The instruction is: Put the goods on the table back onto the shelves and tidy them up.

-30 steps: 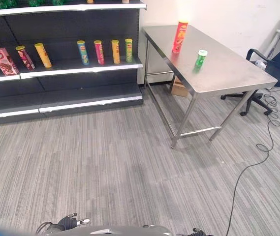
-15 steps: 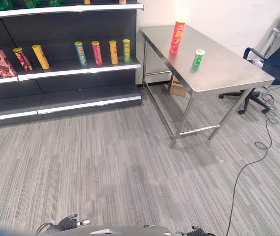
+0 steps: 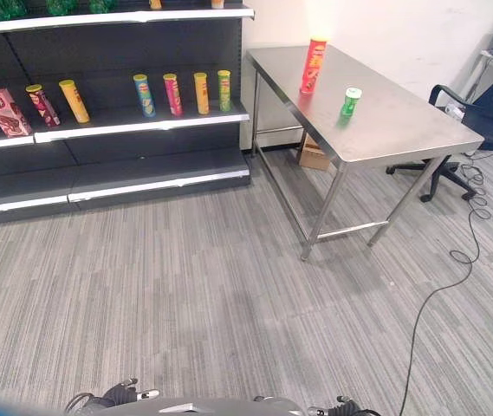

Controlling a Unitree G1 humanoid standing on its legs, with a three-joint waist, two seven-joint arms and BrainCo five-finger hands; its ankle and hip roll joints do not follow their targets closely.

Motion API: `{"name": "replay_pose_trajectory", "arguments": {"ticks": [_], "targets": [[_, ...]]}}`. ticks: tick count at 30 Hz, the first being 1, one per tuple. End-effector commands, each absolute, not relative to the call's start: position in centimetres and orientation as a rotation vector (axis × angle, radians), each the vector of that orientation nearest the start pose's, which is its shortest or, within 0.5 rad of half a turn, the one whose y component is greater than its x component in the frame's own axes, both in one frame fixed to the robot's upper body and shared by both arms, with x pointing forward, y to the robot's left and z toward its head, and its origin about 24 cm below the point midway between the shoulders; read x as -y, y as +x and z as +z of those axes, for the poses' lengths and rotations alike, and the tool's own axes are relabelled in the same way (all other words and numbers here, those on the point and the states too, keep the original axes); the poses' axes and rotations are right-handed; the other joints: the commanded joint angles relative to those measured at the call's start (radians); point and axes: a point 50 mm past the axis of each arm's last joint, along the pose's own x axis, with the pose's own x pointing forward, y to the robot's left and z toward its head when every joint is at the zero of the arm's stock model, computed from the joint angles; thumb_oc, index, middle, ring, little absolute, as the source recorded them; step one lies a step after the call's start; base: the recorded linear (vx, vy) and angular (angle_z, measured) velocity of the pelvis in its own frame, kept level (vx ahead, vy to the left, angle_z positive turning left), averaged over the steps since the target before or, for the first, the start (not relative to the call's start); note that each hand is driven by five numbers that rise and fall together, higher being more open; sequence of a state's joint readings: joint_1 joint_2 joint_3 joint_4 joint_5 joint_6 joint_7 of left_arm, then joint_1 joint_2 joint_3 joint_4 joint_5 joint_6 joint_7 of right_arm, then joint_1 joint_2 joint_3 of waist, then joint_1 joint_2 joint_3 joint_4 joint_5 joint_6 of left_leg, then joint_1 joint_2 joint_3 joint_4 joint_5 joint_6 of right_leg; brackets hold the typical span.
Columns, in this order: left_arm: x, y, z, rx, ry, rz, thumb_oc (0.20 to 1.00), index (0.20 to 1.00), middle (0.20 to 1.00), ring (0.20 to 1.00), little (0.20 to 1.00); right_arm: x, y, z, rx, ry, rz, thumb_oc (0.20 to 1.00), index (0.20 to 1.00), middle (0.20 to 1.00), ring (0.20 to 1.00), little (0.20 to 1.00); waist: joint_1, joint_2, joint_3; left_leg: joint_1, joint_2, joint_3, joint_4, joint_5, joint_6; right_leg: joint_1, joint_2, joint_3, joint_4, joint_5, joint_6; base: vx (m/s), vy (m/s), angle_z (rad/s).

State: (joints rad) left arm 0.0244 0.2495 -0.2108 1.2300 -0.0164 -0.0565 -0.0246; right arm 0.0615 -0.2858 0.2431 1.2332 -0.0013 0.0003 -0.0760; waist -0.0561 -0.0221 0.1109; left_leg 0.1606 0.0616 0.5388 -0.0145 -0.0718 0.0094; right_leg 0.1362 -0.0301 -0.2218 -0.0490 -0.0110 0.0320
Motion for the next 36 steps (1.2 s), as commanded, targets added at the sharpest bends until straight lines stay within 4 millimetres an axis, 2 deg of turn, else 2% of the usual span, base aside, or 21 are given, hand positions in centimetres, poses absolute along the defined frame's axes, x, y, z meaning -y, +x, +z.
{"name": "replay_pose_trajectory", "arguments": {"ticks": [1,7,9,10,13,15,17,19,20,21,24,26,27,28,29,30,31,33,34,35,36], "targets": [[-23.5,9.8,-15.9,-1.182,0.386,-0.083,1.000,1.000,1.000,1.000,1.000,25.2,8.3,-15.9,-1.263,-0.496,0.008,1.000,1.000,1.000,1.000,1.000,-0.018,0.005,0.017,-0.036,0.042,-0.047,-0.046,0.108,-0.083,-0.034,-0.100,0.011,-0.001,0.023,0.134,0.00,0.054,-0.04],[-23.7,10.0,-15.8,-1.179,0.395,-0.080,1.000,1.000,1.000,1.000,1.000,25.4,8.7,-15.8,-1.258,-0.503,0.011,1.000,1.000,1.000,1.000,1.000,-0.015,0.001,0.029,-0.052,0.020,-0.055,-0.044,0.092,-0.063,-0.079,-0.118,0.035,0.040,0.026,0.147,-0.01,0.086,-0.03],[-23.9,10.3,-15.7,-1.173,0.398,-0.074,1.000,1.000,1.000,1.000,1.000,25.4,9.2,-15.6,-1.244,-0.505,0.015,1.000,1.000,1.000,1.000,1.000,-0.013,0.004,0.039,-0.054,0.004,-0.053,-0.043,0.076,-0.044,-0.130,-0.140,0.051,0.123,0.021,0.154,0.02,0.166,-0.16],[-24.1,10.7,-15.6,-1.166,0.409,-0.074,1.000,1.000,1.000,1.000,1.000,25.3,9.7,-15.5,-1.229,-0.499,0.018,1.000,1.000,1.000,1.000,1.000,-0.015,0.004,0.059,-0.030,-0.024,-0.067,-0.047,0.042,-0.027,-0.180,-0.170,0.071,0.257,0.017,0.176,0.07,0.224,-0.30],[-24.6,11.0,-15.4,-1.164,0.433,-0.067,1.000,1.000,1.000,1.000,1.000,25.3,10.3,-15.4,-1.213,-0.491,0.007,1.000,1.000,1.000,1.000,1.000,-0.035,0.003,0.085,-0.001,-0.040,-0.057,-0.054,0.027,-0.017,-0.285,-0.185,0.091,0.386,0.076,0.170,0.09,0.121,-0.16],[-24.6,11.4,-15.2,-1.151,0.436,-0.064,1.000,1.000,1.000,1.000,1.000,25.3,10.5,-15.3,-1.204,-0.486,0.000,1.000,1.000,1.000,1.000,1.000,-0.046,0.007,0.091,0.002,-0.043,-0.057,-0.057,0.019,-0.020,-0.319,-0.170,0.101,0.365,0.076,0.164,0.11,0.053,0.02],[-24.6,12.5,-14.9,-1.118,0.435,-0.057,1.000,1.000,1.000,1.000,1.000,25.6,10.7,-15.2,-1.202,-0.480,-0.020,1.000,1.000,1.000,1.000,1.000,-0.073,0.014,0.105,0.005,-0.046,-0.066,-0.056,0.006,-0.029,-0.356,-0.131,0.127,0.276,0.081,0.163,0.10,0.008,0.01],[-24.6,12.5,-14.9,-1.118,0.435,-0.057,1.000,1.000,1.000,1.000,1.000,25.6,10.7,-15.2,-1.202,-0.480,-0.021,1.000,1.000,1.000,1.000,1.000,-0.074,0.015,0.105,0.005,-0.046,-0.066,-0.056,0.006,-0.029,-0.356,-0.131,0.127,0.275,0.081,0.163,0.18,-0.039,0.10],[-24.5,13.9,-14.5,-1.085,0.447,-0.055,1.000,1.000,1.000,1.000,1.000,26.0,10.4,-15.2,-1.217,-0.473,-0.052,1.000,1.000,1.000,1.000,1.000,-0.116,0.009,0.118,0.037,-0.055,-0.073,-0.052,-0.026,-0.050,-0.419,-0.113,0.099,0.070,0.142,0.197,0.53,-0.153,0.10],[-24.3,14.2,-14.4,-1.080,0.449,-0.063,1.000,1.000,1.000,1.000,1.000,26.2,10.0,-15.2,-1.230,-0.474,-0.059,1.000,1.000,1.000,1.000,1.000,-0.128,0.000,0.115,0.066,-0.075,-0.073,-0.045,-0.047,-0.052,-0.450,-0.118,0.066,0.014,0.172,0.201,0.68,-0.166,0.04],[-23.6,14.0,-14.7,-1.083,0.445,-0.087,1.000,1.000,1.000,1.000,1.000,27.1,8.6,-15.3,-1.267,-0.475,-0.079,1.000,1.000,1.000,1.000,1.000,-0.162,-0.002,0.096,0.117,-0.104,-0.107,-0.014,-0.107,-0.050,-0.414,-0.114,0.041,-0.004,0.196,0.191,0.45,-0.137,0.40],[-23.1,13.8,-14.9,-1.088,0.434,-0.095,1.000,1.000,1.000,1.000,1.000,27.7,8.2,-15.2,-1.278,-0.480,-0.096,1.000,1.000,1.000,1.000,1.000,-0.166,0.006,0.076,0.126,-0.096,-0.131,0.023,-0.128,-0.057,-0.385,-0.104,0.040,0.003,0.209,0.179,0.37,-0.214,0.52],[-22.7,13.9,-14.9,-1.080,0.420,-0.096,1.000,1.000,1.000,1.000,1.000,28.0,8.0,-15.1,-1.277,-0.481,-0.110,1.000,1.000,1.000,1.000,1.000,-0.164,0.012,0.069,0.119,-0.080,-0.139,0.066,-0.119,-0.069,-0.369,-0.099,0.031,0.007,0.213,0.170,0.50,-0.358,0.82],[-22.1,14.2,-14.9,-1.068,0.392,-0.105,1.000,1.000,1.000,1.000,1.000,28.7,7.9,-14.8,-1.270,-0.482,-0.127,1.000,1.000,1.000,1.000,1.000,-0.166,0.028,0.052,0.108,-0.037,-0.143,0.159,-0.075,-0.115,-0.334,-0.076,0.010,0.020,0.188,0.142,0.38,-0.288,0.77],[-22.1,14.2,-14.9,-1.068,0.392,-0.105,1.000,1.000,1.000,1.000,1.000,28.7,7.9,-14.8,-1.271,-0.483,-0.127,1.000,1.000,1.000,1.000,1.000,-0.166,0.029,0.052,0.107,-0.036,-0.144,0.161,-0.076,-0.115,-0.333,-0.075,0.009,0.020,0.188,0.142,0.47,-0.407,0.76],[-21.9,14.3,-14.9,-1.062,0.379,-0.098,1.000,1.000,1.000,1.000,1.000,29.2,8.2,-14.5,-1.257,-0.492,-0.143,1.000,1.000,1.000,1.000,1.000,-0.157,0.023,0.052,0.035,0.024,-0.153,0.355,-0.004,-0.157,-0.275,-0.059,0.001,0.023,0.141,0.103,0.21,-0.210,0.39],[-21.9,14.3,-14.9,-1.062,0.379,-0.098,1.000,1.000,1.000,1.000,1.000,29.2,8.2,-14.5,-1.257,-0.492,-0.143,1.000,1.000,1.000,1.000,1.000,-0.158,0.024,0.052,0.033,0.026,-0.154,0.359,-0.006,-0.158,-0.275,-0.058,0.000,0.023,0.141,0.103,0.31,-0.348,0.32],[-21.9,15.1,-14.6,-1.034,0.364,-0.077,1.000,1.000,1.000,1.000,1.000,29.5,9.2,-14.1,-1.218,-0.493,-0.168,1.000,1.000,1.000,1.000,1.000,-0.133,0.001,0.075,-0.079,0.084,-0.166,0.624,0.168,-0.232,-0.192,-0.035,0.003,0.010,0.081,0.039,0.28,-0.371,0.08],[-22.0,15.3,-14.5,-1.027,0.372,-0.067,1.000,1.000,1.000,1.000,1.000,29.7,9.4,-14.0,-1.215,-0.501,-0.171,1.000,1.000,1.000,1.000,1.000,-0.120,-0.022,0.083,-0.123,0.085,-0.157,0.679,0.185,-0.229,-0.169,-0.042,0.013,0.001,0.064,0.025,0.20,-0.283,-0.16],[-22.0,15.3,-14.4,-1.026,0.373,-0.067,1.000,1.000,1.000,1.000,1.000,29.7,9.5,-14.0,-1.214,-0.501,-0.171,1.000,1.000,1.000,1.000,1.000,-0.120,-0.020,0.085,-0.125,0.089,-0.159,0.686,0.182,-0.230,-0.168,-0.039,0.013,0.000,0.064,0.024,0.24,-0.194,-0.35],[-21.8,15.3,-14.5,-1.027,0.362,-0.069,1.000,1.000,1.000,1.000,1.000,29.3,9.7,-14.1,-1.212,-0.504,-0.158,1.000,1.000,1.000,1.000,1.000,-0.103,-0.022,0.094,-0.186,0.123,-0.138,0.670,0.146,-0.199,-0.133,-0.033,0.027,-0.008,0.036,0.016,0.16,-0.090,-0.37]]}}
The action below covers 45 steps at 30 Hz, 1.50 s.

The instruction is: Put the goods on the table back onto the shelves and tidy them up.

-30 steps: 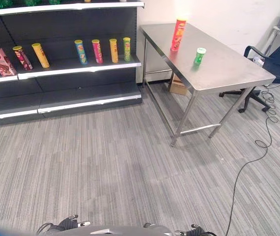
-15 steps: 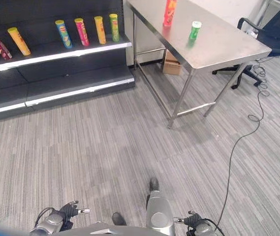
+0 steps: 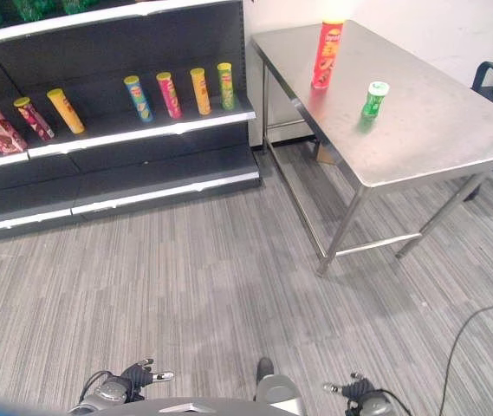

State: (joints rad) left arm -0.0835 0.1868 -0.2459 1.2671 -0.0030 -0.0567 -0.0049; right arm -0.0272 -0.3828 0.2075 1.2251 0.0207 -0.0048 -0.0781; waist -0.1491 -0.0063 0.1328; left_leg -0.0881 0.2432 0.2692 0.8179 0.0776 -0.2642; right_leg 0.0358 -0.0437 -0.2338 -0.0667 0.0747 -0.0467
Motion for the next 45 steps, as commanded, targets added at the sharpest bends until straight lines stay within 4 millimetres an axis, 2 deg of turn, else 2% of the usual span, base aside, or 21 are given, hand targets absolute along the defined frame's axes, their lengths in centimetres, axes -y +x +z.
{"name": "replay_pose_trajectory", "arguments": {"ticks": [1,2,3,4,5,6,7,9,14,18,21,22,23,24,25,28,32,35,39,42,45], "targets": [[-21.9,15.3,-14.5,-1.026,0.362,-0.069,1.000,1.000,1.000,1.000,1.000,29.3,9.7,-14.1,-1.211,-0.503,-0.158,1.000,1.000,1.000,1.000,1.000,-0.010,-0.040,0.070,0.061,-0.062,0.133,-0.165,-0.001,0.077,-0.036,-0.022,0.039,0.010,-0.049,0.095,0.25,-0.092,-0.22],[-21.7,15.2,-14.6,-1.028,0.356,-0.069,1.000,1.000,1.000,1.000,1.000,29.2,9.8,-14.2,-1.208,-0.506,-0.151,1.000,1.000,1.000,1.000,1.000,-0.002,-0.036,0.074,0.039,-0.044,0.143,-0.198,-0.022,0.091,-0.020,-0.017,0.045,0.006,-0.060,0.096,0.27,0.016,-0.15],[-21.5,14.5,-14.9,-1.048,0.360,-0.077,1.000,1.000,1.000,1.000,1.000,28.8,10.1,-14.2,-1.200,-0.515,-0.129,1.000,1.000,1.000,1.000,1.000,0.009,-0.029,0.074,0.024,-0.021,0.160,-0.349,-0.046,0.117,-0.002,-0.022,0.049,0.006,-0.079,0.108,0.27,0.016,-0.16],[-21.5,14.5,-14.9,-1.048,0.360,-0.077,1.000,1.000,1.000,1.000,1.000,28.8,10.1,-14.2,-1.200,-0.515,-0.129,1.000,1.000,1.000,1.000,1.000,0.009,-0.030,0.074,0.026,-0.022,0.161,-0.352,-0.046,0.118,-0.002,-0.023,0.050,0.007,-0.079,0.109,0.29,0.062,-0.19],[-21.5,14.2,-15.0,-1.058,0.354,-0.074,1.000,1.000,1.000,1.000,1.000,28.7,10.3,-14.2,-1.197,-0.526,-0.114,1.000,1.000,1.000,1.000,1.000,0.015,-0.026,0.075,0.006,-0.025,0.160,-0.467,-0.044,0.125,0.007,-0.027,0.052,0.008,-0.091,0.117,0.20,0.087,-0.12],[-21.5,14.0,-15.1,-1.060,0.344,-0.070,1.000,1.000,1.000,1.000,1.000,28.5,10.6,-14.2,-1.187,-0.537,-0.097,1.000,1.000,1.000,1.000,1.000,0.028,-0.019,0.078,-0.011,-0.025,0.141,-0.592,-0.010,0.124,0.019,-0.024,0.057,0.009,-0.102,0.124,0.47,0.184,-0.10],[-21.4,13.9,-15.1,-1.060,0.323,-0.053,1.000,1.000,1.000,1.000,1.000,28.2,11.3,-14.1,-1.167,-0.568,-0.071,1.000,1.000,1.000,1.000,1.000,0.053,0.004,0.087,-0.036,-0.009,0.057,-0.809,0.097,0.105,0.042,-0.012,0.074,0.017,-0.130,0.130,0.50,0.167,-0.25],[-21.4,13.5,-15.3,-1.077,0.321,-0.042,1.000,1.000,1.000,1.000,1.000,28.1,11.7,-14.0,-1.159,-0.588,-0.058,1.000,1.000,1.000,1.000,1.000,0.070,0.001,0.090,-0.080,0.023,0.023,-0.905,0.121,0.091,0.073,-0.021,0.096,0.027,-0.158,0.135,0.49,0.082,-0.38],[-22.0,12.0,-15.7,-1.125,0.307,-0.017,1.000,1.000,1.000,1.000,1.000,27.3,11.5,-14.4,-1.173,-0.609,0.003,1.000,1.000,1.000,1.000,1.000,0.102,0.024,0.051,-0.061,0.029,0.052,-0.905,0.168,0.073,0.143,-0.013,0.161,0.026,-0.208,0.147,0.47,0.067,-0.68],[-22.9,12.0,-15.5,-1.128,0.363,-0.028,1.000,1.000,1.000,1.000,1.000,27.1,11.3,-14.5,-1.180,-0.578,0.005,1.000,1.000,1.000,1.000,1.000,0.109,0.016,0.009,-0.003,-0.051,0.106,-0.895,0.116,0.125,0.110,-0.082,0.176,0.216,-0.231,0.198,0.44,0.179,-0.69],[-22.9,13.5,-15.0,-1.074,0.352,-0.024,1.000,1.000,1.000,1.000,1.000,27.2,12.3,-14.2,-1.149,-0.555,-0.016,1.000,1.000,1.000,1.000,1.000,0.094,0.011,0.031,0.056,-0.112,0.152,-0.885,0.055,0.184,-0.017,-0.148,0.171,0.477,-0.089,0.236,0.22,0.178,-0.46],[-22.9,13.5,-15.0,-1.074,0.352,-0.024,1.000,1.000,1.000,1.000,1.000,27.2,12.3,-14.2,-1.149,-0.555,-0.016,1.000,1.000,1.000,1.000,1.000,0.095,0.010,0.031,0.056,-0.113,0.153,-0.885,0.055,0.184,-0.019,-0.149,0.172,0.479,-0.090,0.237,0.22,0.247,-0.29],[-23.1,13.8,-14.8,-1.067,0.373,-0.027,1.000,1.000,1.000,1.000,1.000,27.1,12.7,-14.1,-1.136,-0.545,-0.028,1.000,1.000,1.000,1.000,1.000,0.075,0.009,0.051,0.120,-0.159,0.174,-0.897,0.007,0.210,-0.101,-0.214,0.141,0.635,-0.008,0.248,0.24,0.249,-0.06],[-23.1,13.9,-14.8,-1.063,0.379,-0.029,1.000,1.000,1.000,1.000,1.000,27.0,12.8,-14.1,-1.130,-0.539,-0.031,1.000,1.000,1.000,1.000,1.000,0.069,0.013,0.055,0.138,-0.171,0.184,-0.901,-0.008,0.215,-0.129,-0.241,0.114,0.663,-0.002,0.245,0.32,0.285,0.19],[-23.0,14.3,-14.7,-1.053,0.382,-0.033,1.000,1.000,1.000,1.000,1.000,26.8,12.9,-14.1,-1.123,-0.535,-0.032,1.000,1.000,1.000,1.000,1.000,0.061,0.018,0.056,0.148,-0.175,0.190,-0.904,-0.021,0.213,-0.149,-0.252,0.084,0.642,-0.026,0.235,0.25,0.125,0.01],[-22.8,15.4,-14.3,-1.017,0.395,-0.041,1.000,1.000,1.000,1.000,1.000,26.8,13.1,-14.0,-1.117,-0.552,-0.028,1.000,1.000,1.000,1.000,1.000,0.033,0.033,0.064,0.163,-0.168,0.197,-0.905,-0.046,0.194,-0.193,-0.216,0.020,0.454,-0.114,0.217,0.21,-0.014,-0.52],[-22.3,17.1,-13.6,-0.964,0.414,-0.065,1.000,1.000,1.000,1.000,1.000,27.1,13.1,-13.9,-1.128,-0.561,-0.040,1.000,1.000,1.000,1.000,1.000,-0.017,0.021,0.080,0.199,-0.175,0.209,-0.905,-0.092,0.172,-0.257,-0.142,0.031,0.124,-0.018,0.255,0.21,-0.075,-0.13],[-21.9,17.4,-13.6,-0.951,0.423,-0.089,1.000,1.000,1.000,1.000,1.000,27.4,11.9,-14.3,-1.169,-0.570,-0.044,1.000,1.000,1.000,1.000,1.000,-0.022,0.011,0.076,0.221,-0.188,0.225,-0.905,-0.115,0.171,-0.235,-0.150,-0.030,0.052,0.026,0.264,0.14,-0.046,0.03],[-21.4,17.2,-13.7,-0.958,0.410,-0.099,1.000,1.000,1.000,1.000,1.000,28.1,10.1,-14.5,-1.224,-0.563,-0.067,1.000,1.000,1.000,1.000,1.000,-0.027,0.010,0.054,0.240,-0.184,0.218,-0.893,-0.127,0.162,-0.195,-0.137,-0.036,0.028,0.041,0.253,0.21,-0.152,0.20],[-21.3,16.8,-13.9,-0.970,0.405,-0.099,1.000,1.000,1.000,1.000,1.000,28.5,9.9,-14.5,-1.224,-0.553,-0.085,1.000,1.000,1.000,1.000,1.000,-0.027,0.012,0.048,0.231,-0.162,0.230,-0.835,-0.145,0.148,-0.174,-0.129,-0.047,0.030,0.030,0.243,0.11,-0.145,0.18],[-21.4,16.5,-14.1,-0.987,0.395,-0.091,1.000,1.000,1.000,1.000,1.000,28.8,10.0,-14.3,-1.215,-0.553,-0.100,1.000,1.000,1.000,1.000,1.000,-0.024,-0.001,0.053,0.189,-0.110,0.240,-0.687,-0.166,0.109,-0.128,-0.119,-0.057,0.026,-0.004,0.216,0.11,-0.246,0.11]]}}
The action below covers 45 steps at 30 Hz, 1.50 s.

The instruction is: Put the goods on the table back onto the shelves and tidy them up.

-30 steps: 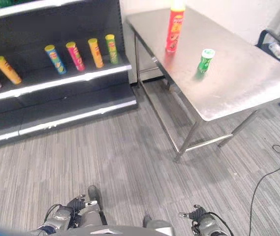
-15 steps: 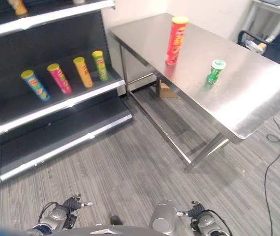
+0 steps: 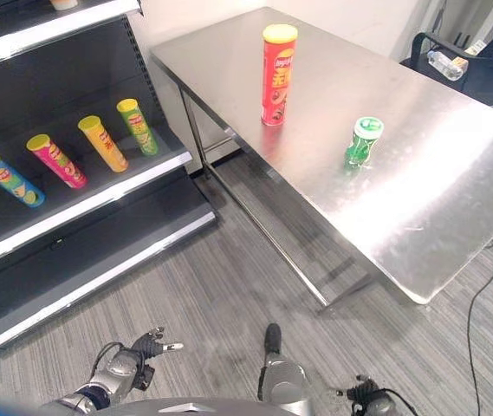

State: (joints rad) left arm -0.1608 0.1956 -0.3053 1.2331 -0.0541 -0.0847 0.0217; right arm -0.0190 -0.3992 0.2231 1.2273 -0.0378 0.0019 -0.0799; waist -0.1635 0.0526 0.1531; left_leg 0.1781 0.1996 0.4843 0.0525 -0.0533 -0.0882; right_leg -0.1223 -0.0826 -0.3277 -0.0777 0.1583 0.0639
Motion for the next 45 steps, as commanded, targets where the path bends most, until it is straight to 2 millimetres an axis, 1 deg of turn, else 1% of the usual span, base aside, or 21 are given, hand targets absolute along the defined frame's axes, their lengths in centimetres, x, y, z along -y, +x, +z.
{"name": "replay_pose_trajectory", "arguments": {"ticks": [1,2,3,5,9,10,12,15,19,22,25,26,30,32,33,37,38,40,41,44,45], "targets": [[-21.5,16.1,-14.2,-0.999,0.387,-0.083,1.000,1.000,1.000,1.000,1.000,28.8,10.2,-14.2,-1.206,-0.553,-0.101,1.000,1.000,1.000,1.000,1.000,-0.002,-0.067,0.044,-0.111,-0.008,0.017,0.218,-0.005,-0.102,0.076,-0.059,0.033,0.028,-0.120,0.076,0.16,-0.355,0.15],[-21.5,16.0,-14.3,-1.003,0.378,-0.083,1.000,1.000,1.000,1.000,1.000,28.8,10.3,-14.2,-1.204,-0.558,-0.099,1.000,1.000,1.000,1.000,1.000,0.002,-0.067,0.053,-0.129,0.023,0.010,0.298,0.026,-0.123,0.099,-0.046,0.033,0.024,-0.139,0.058,0.13,-0.399,0.11],[-21.5,16.1,-14.3,-0.999,0.377,-0.083,1.000,1.000,1.000,1.000,1.000,29.0,10.6,-14.0,-1.196,-0.568,-0.100,1.000,1.000,1.000,1.000,1.000,0.014,-0.085,0.075,-0.184,0.052,-0.010,0.436,0.113,-0.142,0.130,-0.040,0.036,0.018,-0.154,0.024,0.08,-0.245,-0.03],[-21.4,16.1,-14.3,-0.999,0.377,-0.082,1.000,1.000,1.000,1.000,1.000,29.0,10.6,-14.1,-1.200,-0.568,-0.100,1.000,1.000,1.000,1.000,1.000,0.017,-0.090,0.084,-0.224,0.067,-0.036,0.503,0.149,-0.152,0.166,-0.031,0.046,0.008,-0.172,0.007,0.11,-0.120,-0.19],[-21.2,15.7,-14.5,-1.008,0.362,-0.081,1.000,1.000,1.000,1.000,1.000,28.7,10.4,-14.2,-1.207,-0.569,-0.083,1.000,1.000,1.000,1.000,1.000,0.022,-0.078,0.075,-0.220,0.069,-0.029,0.374,0.124,-0.116,0.178,-0.027,0.061,-0.002,-0.175,0.016,0.15,0.057,-0.23],[-21.2,15.3,-14.6,-1.016,0.359,-0.081,1.000,1.000,1.000,1.000,1.000,28.5,10.4,-14.3,-1.205,-0.570,-0.067,1.000,1.000,1.000,1.000,1.000,0.032,-0.070,0.061,-0.226,0.051,-0.045,0.194,0.092,-0.086,0.175,-0.033,0.070,-0.003,-0.181,0.035,0.18,0.159,-0.28],[-21.3,15.1,-14.7,-1.016,0.356,-0.077,1.000,1.000,1.000,1.000,1.000,28.5,10.4,-14.3,-1.197,-0.569,-0.066,1.000,1.000,1.000,1.000,1.000,0.049,-0.056,0.051,-0.236,0.024,-0.121,0.024,0.144,-0.080,0.180,-0.023,0.094,-0.003,-0.191,0.047,0.23,0.182,-0.33],[-21.3,15.0,-14.7,-1.018,0.355,-0.073,1.000,1.000,1.000,1.000,1.000,28.7,10.4,-14.2,-1.193,-0.567,-0.078,1.000,1.000,1.000,1.000,1.000,0.056,-0.045,0.049,-0.247,0.023,-0.174,-0.048,0.183,-0.088,0.192,-0.016,0.124,0.002,-0.204,0.054,0.14,0.084,-0.40],[-21.3,14.7,-14.8,-1.030,0.362,-0.079,1.000,1.000,1.000,1.000,1.000,28.8,9.6,-14.4,-1.226,-0.552,-0.098,1.000,1.000,1.000,1.000,1.000,0.042,-0.021,0.025,-0.199,-0.001,-0.155,-0.101,0.174,-0.084,0.200,-0.018,0.169,0.020,-0.215,0.066,0.21,0.158,-0.57],[-21.4,15.0,-14.6,-1.015,0.374,-0.086,1.000,1.000,1.000,1.000,1.000,28.6,9.5,-14.5,-1.229,-0.534,-0.105,1.000,1.000,1.000,1.000,1.000,0.033,-0.021,0.019,-0.162,-0.026,-0.097,-0.129,0.163,-0.071,0.189,-0.040,0.204,0.040,-0.214,0.080,0.18,0.207,-0.46],[-21.4,15.0,-14.6,-1.015,0.374,-0.086,1.000,1.000,1.000,1.000,1.000,28.6,9.5,-14.5,-1.229,-0.534,-0.105,1.000,1.000,1.000,1.000,1.000,0.033,-0.021,0.018,-0.163,-0.026,-0.097,-0.129,0.163,-0.071,0.187,-0.040,0.204,0.041,-0.214,0.080,0.05,0.108,-0.63],[-21.9,16.0,-14.1,-0.980,0.380,-0.062,1.000,1.000,1.000,1.000,1.000,28.6,9.8,-14.4,-1.224,-0.500,-0.134,1.000,1.000,1.000,1.000,1.000,0.011,-0.031,0.027,-0.138,-0.057,-0.034,-0.140,0.133,-0.043,0.140,-0.074,0.242,0.083,-0.196,0.110,0.15,0.349,-0.15],[-23.0,16.9,-13.5,-0.947,0.365,-0.009,1.000,1.000,1.000,1.000,1.000,29.8,10.0,-13.9,-1.193,-0.411,-0.264,1.000,1.000,1.000,1.000,1.000,0.003,-0.044,0.031,-0.134,-0.080,0.013,-0.140,0.105,-0.021,0.086,-0.100,0.268,0.132,-0.180,0.141,0.09,0.227,-0.80],[-23.9,17.2,-13.1,-0.940,0.362,0.026,1.000,1.000,1.000,1.000,1.000,30.9,9.9,-13.4,-1.173,-0.360,-0.349,1.000,1.000,1.000,1.000,1.000,-0.006,-0.051,0.036,-0.132,-0.087,0.028,-0.140,0.091,-0.012,0.049,-0.103,0.272,0.183,-0.176,0.152,0.02,0.098,-0.40],[-24.9,17.3,-12.9,-0.947,0.370,0.052,1.000,1.000,1.000,1.000,1.000,32.6,8.9,-12.9,-1.182,-0.338,-0.437,1.000,1.000,1.000,1.000,1.000,-0.020,-0.058,0.045,-0.127,-0.085,0.050,-0.140,0.082,-0.008,0.015,-0.100,0.272,0.234,-0.171,0.161,0.01,0.077,-0.17],[-25.9,17.9,-12.3,-0.935,0.400,0.074,1.000,1.000,1.000,1.000,1.000,35.5,7.4,-11.6,-1.165,-0.299,-0.594,1.000,1.000,1.000,1.000,1.000,-0.041,-0.076,0.060,-0.117,-0.084,0.073,-0.140,0.074,-0.013,-0.042,-0.092,0.259,0.235,-0.136,0.158,0.01,0.016,-0.27],[-26.1,17.9,-12.3,-0.943,0.414,0.067,1.000,1.000,1.000,1.000,1.000,37.8,4.3,-10.6,-1.196,-0.267,-0.747,1.000,1.000,1.000,1.000,1.000,-0.057,-0.082,0.058,-0.113,-0.090,0.054,-0.140,0.058,-0.023,-0.029,-0.089,0.265,0.204,-0.148,0.166,0.06,-0.016,-0.12],[-26.4,17.9,-12.2,-0.946,0.417,0.079,1.000,1.000,1.000,1.000,1.000,40.3,1.9,-9.0,-1.192,-0.225,-0.921,1.000,1.000,1.000,1.000,1.000,-0.069,-0.085,0.055,-0.117,-0.084,0.057,-0.140,0.056,-0.026,-0.029,-0.076,0.275,0.180,-0.145,0.169,0.01,-0.046,0.03],[-26.3,18.0,-12.2,-0.945,0.415,0.078,1.000,1.000,1.000,1.000,1.000,40.3,1.8,-9.0,-1.190,-0.226,-0.923,1.000,1.000,1.000,1.000,1.000,-0.067,-0.086,0.058,-0.126,-0.079,0.073,-0.140,0.078,-0.019,-0.038,-0.072,0.271,0.177,-0.127,0.159,-0.04,-0.065,0.16],[-26.3,17.7,-12.3,-0.953,0.411,0.081,1.000,1.000,1.000,1.000,1.000,44.1,-1.2,-5.5,-1.052,-0.137,-1.215,1.000,1.000,1.000,1.000,1.000,-0.082,-0.085,0.043,-0.114,-0.077,0.060,-0.140,0.058,-0.033,-0.013,-0.070,0.269,0.145,-0.146,0.165,0.06,-0.043,0.06],[-25.9,17.4,-12.6,-0.953,0.385,0.092,1.000,1.000,1.000,1.000,1.000,46.9,-1.0,-2.0,-0.826,-0.145,-1.351,1.000,1.000,1.000,1.000,1.000,-0.097,-0.089,0.037,-0.122,-0.071,0.072,-0.140,0.082,-0.031,-0.006,-0.065,0.255,0.122,-0.134,0.157,0.05,-0.038,0.07]]}}
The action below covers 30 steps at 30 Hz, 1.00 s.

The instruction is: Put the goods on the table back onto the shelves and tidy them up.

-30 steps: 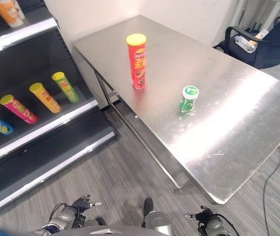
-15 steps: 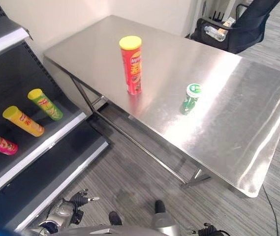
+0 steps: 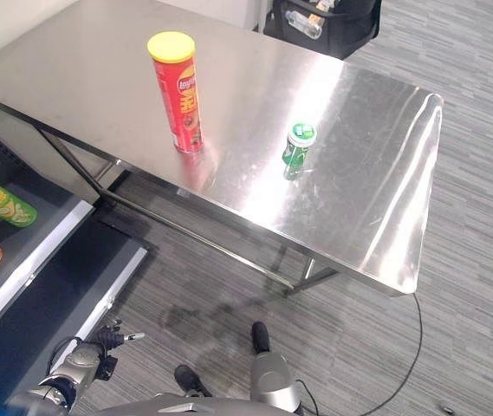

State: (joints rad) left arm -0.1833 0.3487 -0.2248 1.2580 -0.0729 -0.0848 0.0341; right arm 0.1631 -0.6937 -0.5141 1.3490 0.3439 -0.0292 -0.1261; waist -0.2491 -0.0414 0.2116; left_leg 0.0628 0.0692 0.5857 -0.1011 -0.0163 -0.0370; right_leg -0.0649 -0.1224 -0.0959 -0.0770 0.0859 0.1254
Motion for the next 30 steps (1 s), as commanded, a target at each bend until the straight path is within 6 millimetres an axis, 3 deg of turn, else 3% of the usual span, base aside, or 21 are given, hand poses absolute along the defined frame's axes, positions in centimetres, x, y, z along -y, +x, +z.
{"name": "replay_pose_trajectory", "arguments": {"ticks": [1,3,4,5,6,7,8,10,11,12,13,14,16,21,26,30], "targets": [[-25.8,17.4,-12.6,-0.953,0.386,0.089,1.000,1.000,1.000,1.000,1.000,46.9,-1.2,-1.9,-0.827,-0.146,-1.355,1.000,1.000,1.000,1.000,1.000,-0.010,0.007,-0.022,-0.006,0.060,-0.030,0.014,0.044,-0.082,-0.062,-0.025,0.022,0.120,-0.061,0.095,-0.03,-0.079,0.05],[-25.2,17.0,-13.0,-0.959,0.369,0.083,1.000,1.000,1.000,1.000,1.000,49.1,1.6,2.4,-0.544,-0.202,-1.375,1.000,1.000,1.000,1.000,1.000,-0.015,0.009,-0.030,-0.003,0.064,-0.032,0.014,0.045,-0.088,-0.047,-0.023,0.009,0.103,-0.064,0.097,0.02,-0.031,0.00],[-24.5,16.7,-13.3,-0.966,0.363,0.061,1.000,1.000,1.000,1.000,1.000,50.3,5.2,7.1,-0.261,-0.244,-1.337,1.000,1.000,1.000,1.000,1.000,-0.013,0.010,-0.035,-0.002,0.068,-0.037,0.014,0.047,-0.092,-0.030,-0.021,-0.004,0.090,-0.067,0.096,0.03,-0.047,-0.05],[-24.5,16.7,-13.3,-0.966,0.363,0.061,1.000,1.000,1.000,1.000,1.000,50.3,5.2,7.1,-0.261,-0.244,-1.338,1.000,1.000,1.000,1.000,1.000,-0.013,0.010,-0.034,-0.001,0.068,-0.037,0.014,0.047,-0.092,-0.029,-0.021,-0.004,0.089,-0.067,0.096,0.01,-0.050,-0.04],[-24.2,16.6,-13.4,-0.969,0.363,0.050,1.000,1.000,1.000,1.000,1.000,50.4,7.0,9.3,-0.153,-0.271,-1.284,1.000,1.000,1.000,1.000,1.000,-0.009,0.012,-0.036,-0.001,0.069,-0.041,0.014,0.048,-0.094,-0.021,-0.020,-0.009,0.085,-0.069,0.094,0.01,-0.055,0.04],[-24.0,16.1,-13.7,-0.983,0.366,0.027,1.000,1.000,1.000,1.000,1.000,50.1,11.1,14.9,0.035,-0.411,-1.168,1.000,1.000,1.000,1.000,1.000,0.007,0.014,-0.042,0.003,0.073,-0.044,0.014,0.053,-0.098,-0.005,-0.018,-0.021,0.076,-0.074,0.092,0.01,-0.081,0.12],[-23.9,16.0,-13.7,-0.982,0.364,0.024,1.000,1.000,1.000,1.000,1.000,49.2,12.7,17.0,0.111,-0.482,-1.103,1.000,1.000,1.000,1.000,1.000,0.016,0.015,-0.045,0.003,0.075,-0.047,0.014,0.055,-0.099,0.000,-0.018,-0.028,0.075,-0.078,0.090,0.02,-0.090,0.17],[-23.8,15.6,-13.9,-0.992,0.361,0.013,1.000,1.000,1.000,1.000,1.000,47.4,15.4,20.6,0.205,-0.652,-1.010,1.000,1.000,1.000,1.000,1.000,0.042,0.016,-0.050,0.005,0.079,-0.057,0.015,0.060,-0.101,0.016,-0.017,-0.045,0.073,-0.085,0.084,0.01,-0.063,0.23],[-23.8,15.5,-13.9,-0.992,0.359,0.015,1.000,1.000,1.000,1.000,1.000,47.3,15.6,20.5,0.205,-0.653,-1.009,1.000,1.000,1.000,1.000,1.000,0.038,0.016,-0.049,0.006,0.079,-0.058,0.015,0.060,-0.102,0.018,-0.017,-0.046,0.073,-0.085,0.084,0.01,-0.066,0.38],[-23.7,15.3,-14.0,-0.994,0.364,0.005,1.000,1.000,1.000,1.000,1.000,45.5,18.1,22.5,0.231,-0.831,-0.917,1.000,1.000,1.000,1.000,1.000,0.062,0.017,-0.052,0.009,0.081,-0.065,0.016,0.063,-0.103,0.030,-0.015,-0.058,0.075,-0.090,0.079,0.01,-0.068,0.36],[-23.6,15.3,-14.0,-0.990,0.363,0.007,1.000,1.000,1.000,1.000,1.000,44.5,19.1,23.3,0.236,-0.922,-0.856,1.000,1.000,1.000,1.000,1.000,0.078,0.017,-0.052,0.010,0.083,-0.071,0.018,0.067,-0.103,0.036,-0.014,-0.065,0.077,-0.093,0.076,0.01,-0.068,0.29],[-23.7,15.2,-14.0,-0.991,0.361,0.010,1.000,1.000,1.000,1.000,1.000,44.4,19.3,23.3,0.237,-0.922,-0.853,1.000,1.000,1.000,1.000,1.000,0.073,0.016,-0.052,0.010,0.083,-0.072,0.018,0.067,-0.104,0.037,-0.014,-0.066,0.077,-0.093,0.076,-0.01,-0.049,0.16],[-23.7,14.5,-14.2,-1.006,0.359,0.011,1.000,1.000,1.000,1.000,1.000,41.4,21.7,23.9,0.258,-1.089,-0.700,1.000,1.000,1.000,1.000,1.000,0.104,0.017,-0.052,0.013,0.088,-0.082,0.020,0.074,-0.105,0.055,-0.012,-0.085,0.078,-0.102,0.069,0.00,-0.070,0.35],[-24.0,13.2,-14.6,-1.042,0.362,0.000,1.000,1.000,1.000,1.000,1.000,39.0,25.2,21.5,0.174,-1.142,-0.506,1.000,1.000,1.000,1.000,1.000,0.155,0.019,-0.054,0.016,0.093,-0.105,0.023,0.088,-0.110,0.087,-0.009,-0.117,0.081,-0.116,0.056,0.01,-0.069,0.30],[-24.7,12.1,-14.7,-1.072,0.351,0.021,1.000,1.000,1.000,1.000,1.000,38.6,27.0,17.6,0.032,-1.026,-0.389,1.000,1.000,1.000,1.000,1.000,0.191,0.021,-0.051,0.017,0.102,-0.127,0.025,0.104,-0.119,0.117,-0.008,-0.155,0.079,-0.127,0.043,0.00,-0.063,0.24],[-24.9,11.0,-15.0,-1.107,0.338,0.038,1.000,1.000,1.000,1.000,1.000,37.8,28.1,16.1,-0.011,-0.986,-0.329,1.000,1.000,1.000,1.000,1.000,0.208,0.023,-0.053,0.023,0.107,-0.137,0.027,0.109,-0.124,0.140,-0.005,-0.174,0.071,-0.134,0.037,0.02,-0.046,0.12]]}}
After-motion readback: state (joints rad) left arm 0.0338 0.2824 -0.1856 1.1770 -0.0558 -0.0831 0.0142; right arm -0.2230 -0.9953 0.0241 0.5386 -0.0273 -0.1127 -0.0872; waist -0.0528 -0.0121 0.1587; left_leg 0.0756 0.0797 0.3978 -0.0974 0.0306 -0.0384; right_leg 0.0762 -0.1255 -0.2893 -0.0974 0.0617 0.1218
